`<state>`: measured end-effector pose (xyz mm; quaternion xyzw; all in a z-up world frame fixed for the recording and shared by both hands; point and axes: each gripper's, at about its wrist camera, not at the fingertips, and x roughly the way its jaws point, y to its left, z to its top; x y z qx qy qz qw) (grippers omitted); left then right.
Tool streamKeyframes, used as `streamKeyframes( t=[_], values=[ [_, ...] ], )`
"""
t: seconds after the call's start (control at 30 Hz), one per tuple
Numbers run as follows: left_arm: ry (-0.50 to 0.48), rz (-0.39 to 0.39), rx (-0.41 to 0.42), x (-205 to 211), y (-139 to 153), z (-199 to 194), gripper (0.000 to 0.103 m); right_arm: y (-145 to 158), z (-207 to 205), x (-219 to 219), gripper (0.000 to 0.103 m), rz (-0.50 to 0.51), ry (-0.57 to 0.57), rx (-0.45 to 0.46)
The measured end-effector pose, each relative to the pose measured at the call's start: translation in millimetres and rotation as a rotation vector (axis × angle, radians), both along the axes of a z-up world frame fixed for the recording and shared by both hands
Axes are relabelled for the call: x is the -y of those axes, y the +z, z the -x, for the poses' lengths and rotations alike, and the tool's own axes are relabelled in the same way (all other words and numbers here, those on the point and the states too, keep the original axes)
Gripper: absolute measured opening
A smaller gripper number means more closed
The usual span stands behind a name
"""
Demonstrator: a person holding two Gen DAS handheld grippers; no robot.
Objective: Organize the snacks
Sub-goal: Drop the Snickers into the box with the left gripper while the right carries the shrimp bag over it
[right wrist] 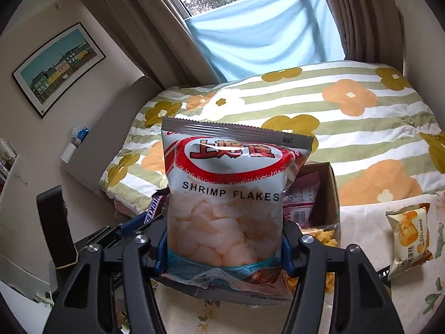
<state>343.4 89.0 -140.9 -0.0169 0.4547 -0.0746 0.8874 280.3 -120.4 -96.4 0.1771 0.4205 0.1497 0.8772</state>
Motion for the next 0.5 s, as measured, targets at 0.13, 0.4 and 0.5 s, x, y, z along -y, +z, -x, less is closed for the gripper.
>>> streamKeyframes(
  t=[0.13, 0.4, 0.5],
  values=[
    [-0.02, -0.015, -0.053, -1.8, -22.9, -8.0, 0.028, -5.9, -9.6, -12.3, 0.057, 0.012, 0.002, -0.015],
    [-0.046, -0.025, -0.081, -9.6, -39.2, -2.3, 0.103, -14.8, -19.2, -17.8, 0.057, 0.032, -0.022, -0.047],
    [-0.039, -0.022, -0.072, -8.8, -42.8, 1.8, 0.103, -16.7, -21.1, -20.1, 0.056, 0.04, -0.024, -0.057]
  ],
)
